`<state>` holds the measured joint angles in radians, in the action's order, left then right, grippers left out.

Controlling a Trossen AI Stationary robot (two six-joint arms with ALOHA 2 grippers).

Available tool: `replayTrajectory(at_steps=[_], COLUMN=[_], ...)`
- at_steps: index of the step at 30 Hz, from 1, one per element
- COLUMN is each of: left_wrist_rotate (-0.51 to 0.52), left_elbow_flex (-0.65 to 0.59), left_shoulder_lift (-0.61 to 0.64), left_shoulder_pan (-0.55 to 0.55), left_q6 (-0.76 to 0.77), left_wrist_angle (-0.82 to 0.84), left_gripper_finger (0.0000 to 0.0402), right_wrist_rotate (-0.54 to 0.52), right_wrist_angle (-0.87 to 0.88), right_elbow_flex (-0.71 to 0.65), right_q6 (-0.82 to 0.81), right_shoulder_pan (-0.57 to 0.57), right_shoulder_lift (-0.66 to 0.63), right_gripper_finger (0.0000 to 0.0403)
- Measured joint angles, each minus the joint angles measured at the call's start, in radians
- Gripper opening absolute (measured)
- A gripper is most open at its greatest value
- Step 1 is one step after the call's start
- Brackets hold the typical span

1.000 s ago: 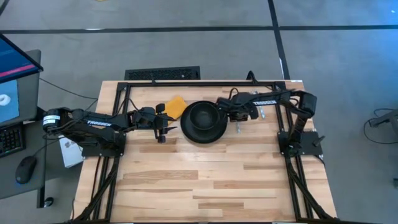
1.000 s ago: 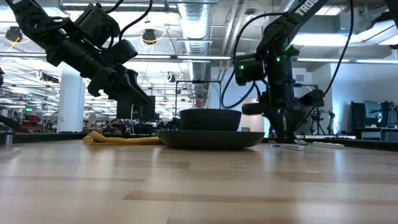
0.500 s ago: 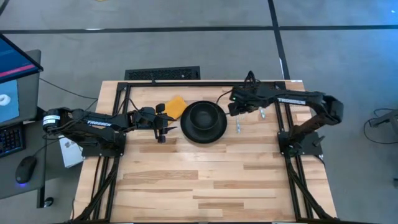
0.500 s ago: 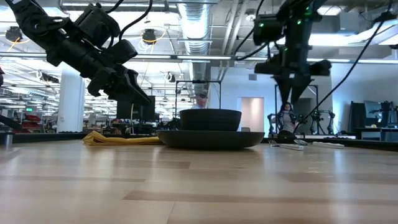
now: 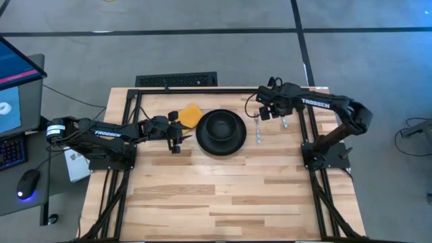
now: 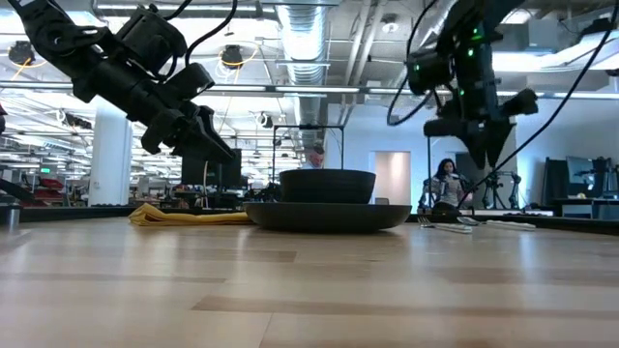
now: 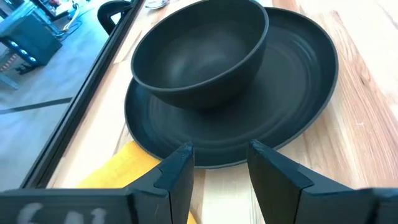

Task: Set table place
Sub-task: Put the spoon into the black bowl

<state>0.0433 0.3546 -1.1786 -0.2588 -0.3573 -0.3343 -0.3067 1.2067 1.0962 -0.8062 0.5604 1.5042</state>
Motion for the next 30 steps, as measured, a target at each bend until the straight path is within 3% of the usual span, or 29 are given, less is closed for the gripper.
replayTrajectory(at_steps=[7,19,30], left_wrist_rotate=[0.003,0.023,0.03], left_elbow_flex=[0.0,0.001,0.001], left_shoulder_lift=[0.0,0.0,0.0], left_shoulder_pan=[0.0,-0.001,-0.006], left_q6=[-0.008,-0.039,-0.042], left_wrist_angle=[0.003,-0.023,-0.022], left_gripper_finger=[0.014,0.014,0.014], right_wrist_rotate=[0.043,0.07,0.083], right_wrist_angle=[-0.069,-0.29,-0.378], right_elbow_flex=[-0.132,-0.333,-0.394], right_q6=[0.029,0.03,0.074], right_shoulder_pan=[0.034,0.094,0.181], right_shoulder_lift=[0.032,-0.039,-0.039], right_gripper_finger=[0.0119,0.0119,0.0119])
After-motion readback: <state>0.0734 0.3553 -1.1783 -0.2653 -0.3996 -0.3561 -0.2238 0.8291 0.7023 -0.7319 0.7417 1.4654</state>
